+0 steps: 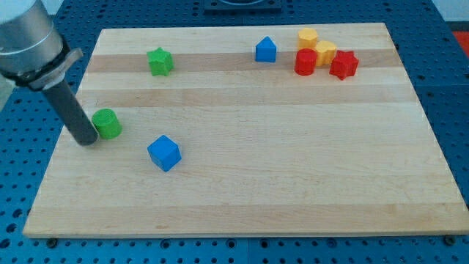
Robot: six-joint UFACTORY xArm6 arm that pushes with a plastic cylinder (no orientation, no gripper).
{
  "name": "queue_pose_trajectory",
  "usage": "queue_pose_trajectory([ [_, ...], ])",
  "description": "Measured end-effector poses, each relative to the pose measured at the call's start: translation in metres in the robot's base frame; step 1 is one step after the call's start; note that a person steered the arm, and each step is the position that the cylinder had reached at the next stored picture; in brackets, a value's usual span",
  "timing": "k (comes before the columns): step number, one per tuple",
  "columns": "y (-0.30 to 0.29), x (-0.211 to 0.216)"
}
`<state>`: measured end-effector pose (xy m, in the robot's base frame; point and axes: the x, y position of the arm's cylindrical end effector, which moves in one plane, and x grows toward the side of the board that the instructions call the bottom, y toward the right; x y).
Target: Slide the green circle to the blue triangle
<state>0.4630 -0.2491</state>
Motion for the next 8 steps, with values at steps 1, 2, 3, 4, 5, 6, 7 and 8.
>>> queue_pose_trajectory([
  [1,0.067,-0.011],
  [2,0.113,-0.035],
  [3,0.173,-0.044],
  [4,0.249,-0.044],
  [5,0.275,-0.043],
  [6,0.265,-0.043],
  [7,0.243,-0.031],
  [8,0.234,-0.018],
])
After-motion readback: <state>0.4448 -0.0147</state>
